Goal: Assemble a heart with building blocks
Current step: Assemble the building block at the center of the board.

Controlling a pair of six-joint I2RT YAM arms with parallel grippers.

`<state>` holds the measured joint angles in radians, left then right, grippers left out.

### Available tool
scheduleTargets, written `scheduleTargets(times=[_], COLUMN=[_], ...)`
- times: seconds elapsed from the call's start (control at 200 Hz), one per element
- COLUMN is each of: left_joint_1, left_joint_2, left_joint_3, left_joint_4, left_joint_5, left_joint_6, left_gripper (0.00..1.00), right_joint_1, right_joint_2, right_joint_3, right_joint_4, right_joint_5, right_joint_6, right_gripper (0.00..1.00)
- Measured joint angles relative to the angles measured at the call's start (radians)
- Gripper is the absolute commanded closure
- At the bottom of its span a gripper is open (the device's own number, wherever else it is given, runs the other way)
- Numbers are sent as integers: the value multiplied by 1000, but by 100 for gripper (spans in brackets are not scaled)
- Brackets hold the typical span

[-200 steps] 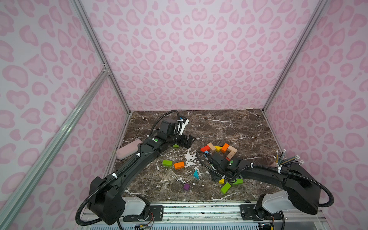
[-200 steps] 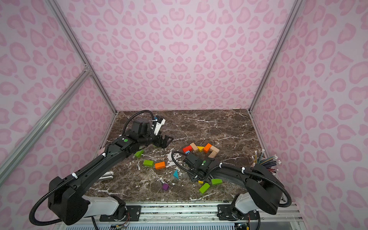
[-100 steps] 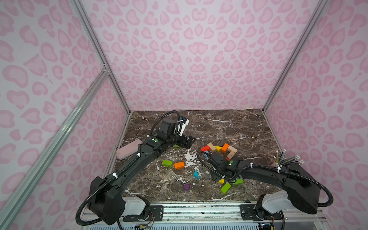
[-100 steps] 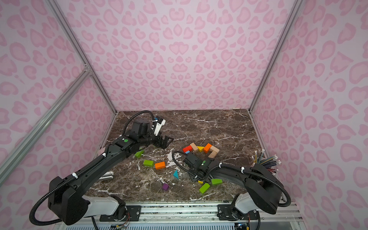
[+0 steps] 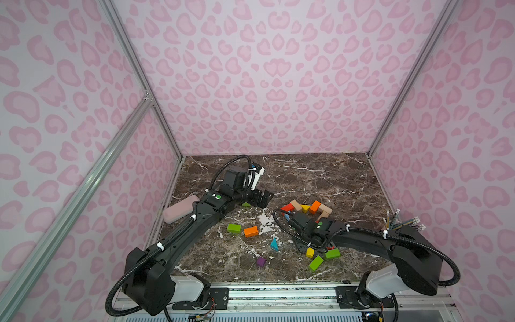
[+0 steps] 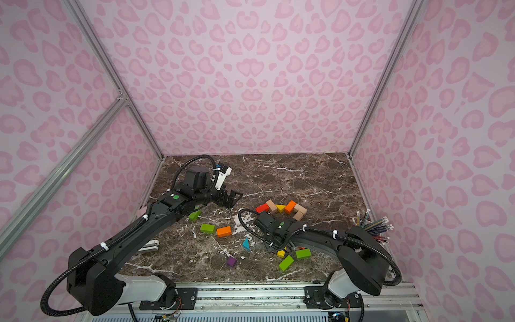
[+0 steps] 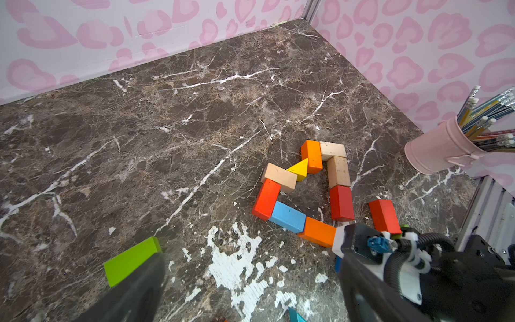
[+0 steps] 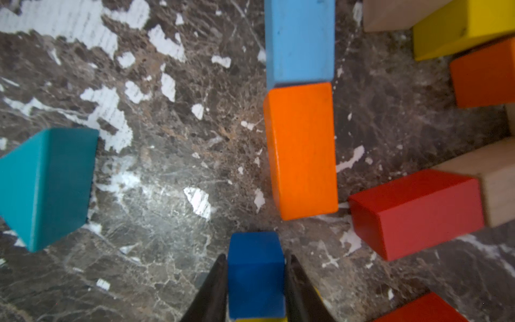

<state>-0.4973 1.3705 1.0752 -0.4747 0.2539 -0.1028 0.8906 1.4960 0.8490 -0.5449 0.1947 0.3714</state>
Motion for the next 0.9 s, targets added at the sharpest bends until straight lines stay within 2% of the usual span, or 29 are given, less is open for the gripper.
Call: scheduleTargets(times=[0.9], left_joint_1=[0], left_joint_2=[0], left_joint_3=[-1], left_joint_4=[0], left_joint_5=[8], left_joint_6=[0], left_gripper=[1], right_joint_1=[-83], right_joint_2=[37], right_joint_3=[47], right_joint_4=[-33], right_joint_5=[24], right_joint_6=[-100], right_gripper=[68])
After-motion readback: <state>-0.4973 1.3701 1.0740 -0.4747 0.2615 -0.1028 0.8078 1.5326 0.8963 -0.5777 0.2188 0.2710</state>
